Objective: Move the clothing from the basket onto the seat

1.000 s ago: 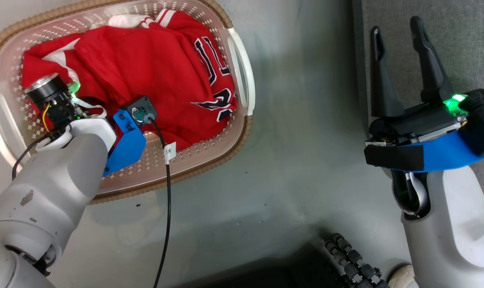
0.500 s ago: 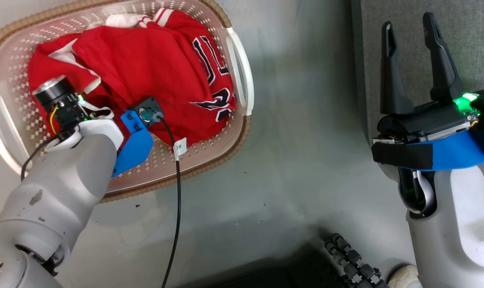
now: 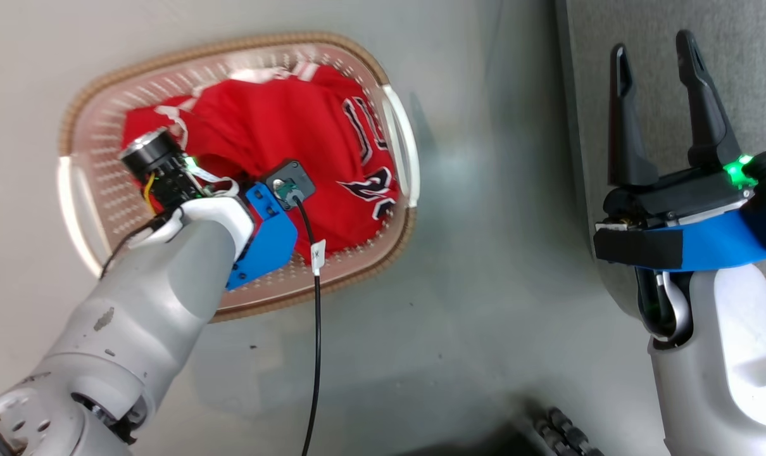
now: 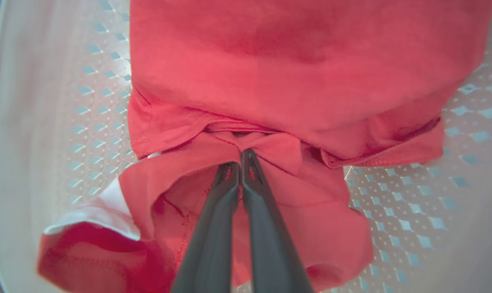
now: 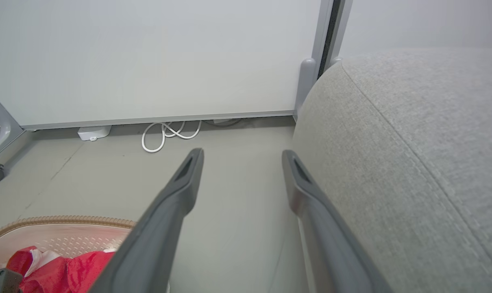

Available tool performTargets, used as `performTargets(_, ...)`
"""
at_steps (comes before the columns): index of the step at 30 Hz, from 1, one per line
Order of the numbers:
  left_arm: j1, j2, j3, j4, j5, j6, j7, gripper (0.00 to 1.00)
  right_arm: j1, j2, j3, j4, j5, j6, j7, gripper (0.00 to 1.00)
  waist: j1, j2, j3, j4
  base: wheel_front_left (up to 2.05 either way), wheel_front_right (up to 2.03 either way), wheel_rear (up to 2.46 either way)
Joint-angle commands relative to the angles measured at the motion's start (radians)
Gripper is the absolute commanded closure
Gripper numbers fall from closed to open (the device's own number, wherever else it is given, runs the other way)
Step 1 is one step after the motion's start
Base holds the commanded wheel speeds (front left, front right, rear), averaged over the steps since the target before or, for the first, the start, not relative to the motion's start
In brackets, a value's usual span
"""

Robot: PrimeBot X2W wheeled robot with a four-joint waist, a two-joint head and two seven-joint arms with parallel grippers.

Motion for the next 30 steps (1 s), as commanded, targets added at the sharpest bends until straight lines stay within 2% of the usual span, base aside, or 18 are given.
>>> performTargets(1,0.017,-0.004,0.012,-0.003,-0.016,0.008,-0.027,1.0,0.012,-0.002,-0.004,0.005,-0.011,0.0,-0.003,0.0,0.0,0.0,-0.045,0.032,0.0,0.0,0.0)
performTargets(6,0.029,-0.012,0.047,-0.011,-0.061,0.006,-0.175,1.0,0.033,-0.003,-0.013,0.021,-0.032,0.0,-0.003,0.0,0.0,0.0,-0.139,0.077,0.0,0.0,0.0)
performTargets(11,0.033,-0.022,0.068,-0.014,-0.096,-0.002,-0.262,1.0,0.056,-0.003,-0.017,0.034,-0.048,0.0,-0.003,0.0,0.0,0.0,-0.209,0.108,0.0,0.0,0.0)
performTargets(13,0.039,-0.032,0.104,-0.024,-0.141,-0.005,-0.319,1.0,0.085,-0.003,-0.022,0.045,-0.054,0.0,-0.003,0.0,0.0,0.0,-0.278,0.13,0.0,0.0,0.0)
performTargets(22,0.038,-0.037,0.194,-0.148,-0.211,0.005,-0.346,1.0,0.139,-0.003,-0.03,0.067,-0.067,0.0,-0.003,0.0,0.0,0.0,-0.398,0.154,0.0,0.0,0.0)
performTargets(30,0.079,-0.003,0.296,-0.368,-0.203,0.04,-0.346,1.0,0.19,-0.003,-0.03,0.084,-0.051,0.0,-0.003,0.0,0.0,0.0,-0.502,0.145,0.0,0.0,0.0)
